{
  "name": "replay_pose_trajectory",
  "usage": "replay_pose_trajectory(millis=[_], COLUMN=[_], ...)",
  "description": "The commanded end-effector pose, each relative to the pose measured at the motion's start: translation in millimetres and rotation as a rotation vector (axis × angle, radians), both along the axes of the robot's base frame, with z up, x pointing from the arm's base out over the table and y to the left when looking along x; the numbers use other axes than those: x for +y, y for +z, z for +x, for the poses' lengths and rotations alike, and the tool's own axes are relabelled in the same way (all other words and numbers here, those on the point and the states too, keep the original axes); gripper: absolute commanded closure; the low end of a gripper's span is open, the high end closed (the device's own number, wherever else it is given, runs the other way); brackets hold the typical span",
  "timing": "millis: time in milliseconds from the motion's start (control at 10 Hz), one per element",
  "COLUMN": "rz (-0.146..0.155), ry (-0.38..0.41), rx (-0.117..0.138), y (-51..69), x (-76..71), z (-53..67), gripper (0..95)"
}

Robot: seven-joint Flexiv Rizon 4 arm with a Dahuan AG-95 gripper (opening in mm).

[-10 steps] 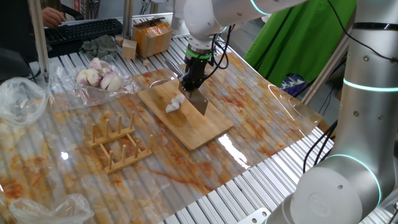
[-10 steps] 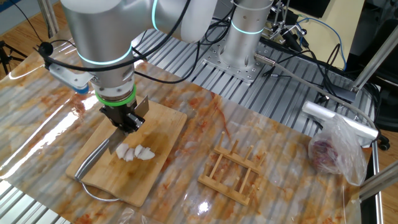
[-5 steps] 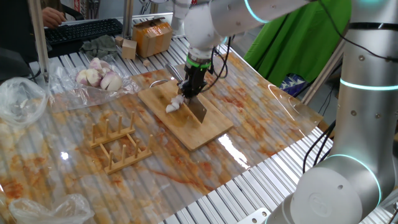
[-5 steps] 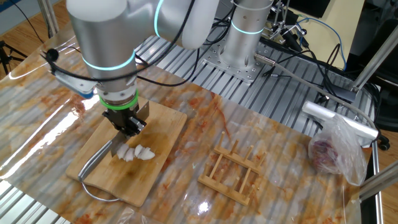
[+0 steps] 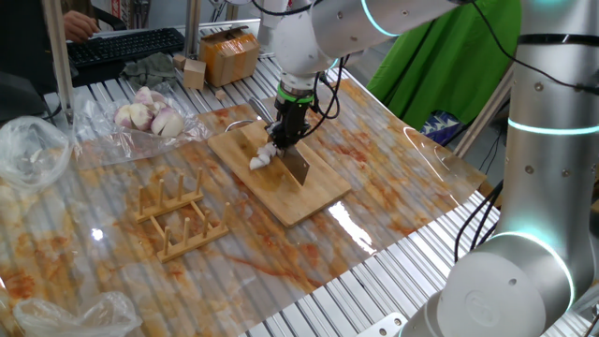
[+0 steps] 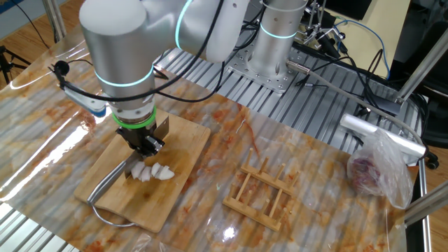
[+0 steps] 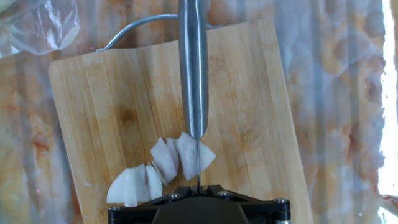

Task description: Chop the onions

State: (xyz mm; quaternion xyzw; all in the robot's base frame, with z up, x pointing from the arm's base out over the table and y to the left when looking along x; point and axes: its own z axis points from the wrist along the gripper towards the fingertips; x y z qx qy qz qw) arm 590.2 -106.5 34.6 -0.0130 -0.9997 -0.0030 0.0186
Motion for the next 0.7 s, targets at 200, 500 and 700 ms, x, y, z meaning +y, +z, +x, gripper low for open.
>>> replay_pose_trajectory(millis=[200,500,700], rz=[0.087,0.108,0.083], ry=[-0.012,-0.026,0.013], rx=[-0.013,-0.012,-0.022], y=[-2.2,0.4,4.8], x=[2.4,7.2,10.1], z=[-0.1,1.2,1.9], gripper=[95.0,95.0,95.0])
